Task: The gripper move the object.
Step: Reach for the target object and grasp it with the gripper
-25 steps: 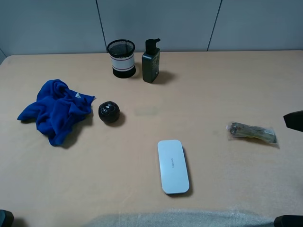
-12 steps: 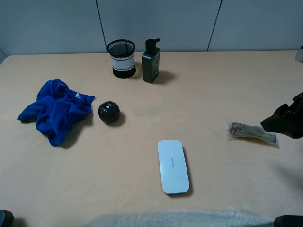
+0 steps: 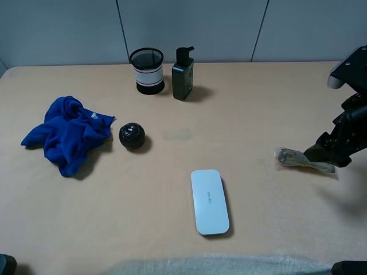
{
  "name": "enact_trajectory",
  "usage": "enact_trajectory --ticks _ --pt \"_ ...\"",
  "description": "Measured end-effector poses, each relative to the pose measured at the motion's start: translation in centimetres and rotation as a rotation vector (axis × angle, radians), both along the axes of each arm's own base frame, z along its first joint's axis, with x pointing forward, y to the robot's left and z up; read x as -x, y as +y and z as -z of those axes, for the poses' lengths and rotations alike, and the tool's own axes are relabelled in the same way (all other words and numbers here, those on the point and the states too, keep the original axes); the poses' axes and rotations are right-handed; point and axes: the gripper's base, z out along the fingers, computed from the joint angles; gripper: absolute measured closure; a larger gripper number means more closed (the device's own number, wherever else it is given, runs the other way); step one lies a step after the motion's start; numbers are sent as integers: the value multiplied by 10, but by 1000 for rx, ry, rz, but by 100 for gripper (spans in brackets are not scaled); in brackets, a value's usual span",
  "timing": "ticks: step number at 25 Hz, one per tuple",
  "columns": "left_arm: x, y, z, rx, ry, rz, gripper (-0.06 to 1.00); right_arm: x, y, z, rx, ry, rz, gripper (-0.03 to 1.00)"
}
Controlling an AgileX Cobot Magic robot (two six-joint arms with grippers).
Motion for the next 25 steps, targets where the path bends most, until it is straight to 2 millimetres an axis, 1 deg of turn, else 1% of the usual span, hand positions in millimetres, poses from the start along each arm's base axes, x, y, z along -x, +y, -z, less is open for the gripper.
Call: enact_trajectory --ticks 6,15,25 --pt "0 0 0 0 0 0 2 -9 1 20 17 61 -61 27" --pt "0 0 0 0 0 0 2 -22 1 46 35 92 -98 27" --pt "0 0 0 0 0 0 2 -31 0 77 56 150 -94 27"
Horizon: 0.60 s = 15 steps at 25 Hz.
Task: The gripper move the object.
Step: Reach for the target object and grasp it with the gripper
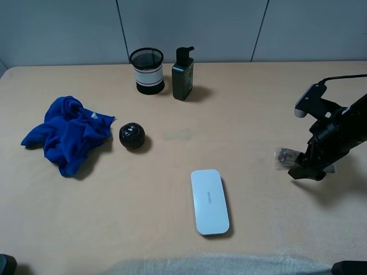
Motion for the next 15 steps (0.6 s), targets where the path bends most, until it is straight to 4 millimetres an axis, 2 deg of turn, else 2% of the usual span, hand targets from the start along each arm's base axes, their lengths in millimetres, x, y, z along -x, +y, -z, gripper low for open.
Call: enact_trajectory --ticks 12,15 --pt "0 0 0 0 0 0 2 -4 -1 15 12 13 9 27" --pt "0 0 0 0 0 0 2 -4 -1 15 12 13 10 33"
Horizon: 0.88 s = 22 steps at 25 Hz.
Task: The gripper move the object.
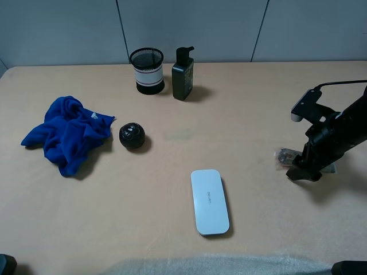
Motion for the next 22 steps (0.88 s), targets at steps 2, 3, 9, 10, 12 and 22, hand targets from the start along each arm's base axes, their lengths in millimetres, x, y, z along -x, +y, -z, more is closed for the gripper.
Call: enact_trajectory --ticks 2,3,9,10,12,22 --pt "0 0 0 0 0 0 2 0 0 0 0 0 0 40" --pt "0 0 0 0 0 0 2 0 0 0 0 0 0 46" --pt "0 0 0 0 0 0 2 0 0 0 1 -4 1 80" --pt "0 0 0 0 0 0 2 -1 0 0 2 -8 0 85" --pt "0 0 0 0 0 0 2 -1 0 0 2 -11 1 86" --pt "0 0 0 0 0 0 2 -1 0 0 3 -14 1 86"
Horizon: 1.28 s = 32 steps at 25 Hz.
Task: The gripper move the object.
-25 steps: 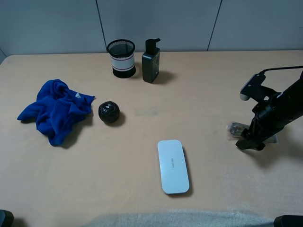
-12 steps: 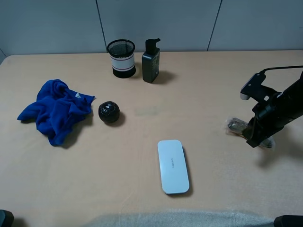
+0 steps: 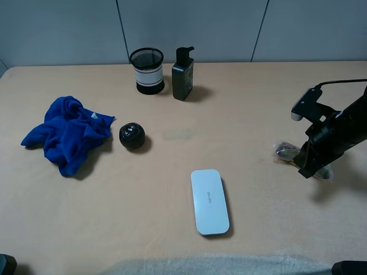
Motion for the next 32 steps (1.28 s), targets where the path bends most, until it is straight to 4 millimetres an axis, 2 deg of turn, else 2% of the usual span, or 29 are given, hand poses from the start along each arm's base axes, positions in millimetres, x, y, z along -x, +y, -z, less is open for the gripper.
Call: enact_trajectory --ticks 11,16,21,32 --pt "0 0 0 0 0 0 2 1 0 -6 -12 -7 34 86" --pt "0 0 0 0 0 0 2 3 1 -20 -36 -29 89 86" --pt "0 0 0 0 0 0 2 4 4 -33 -80 23 182 86" --pt "0 0 0 0 0 0 2 -14 10 -69 -160 174 392 86"
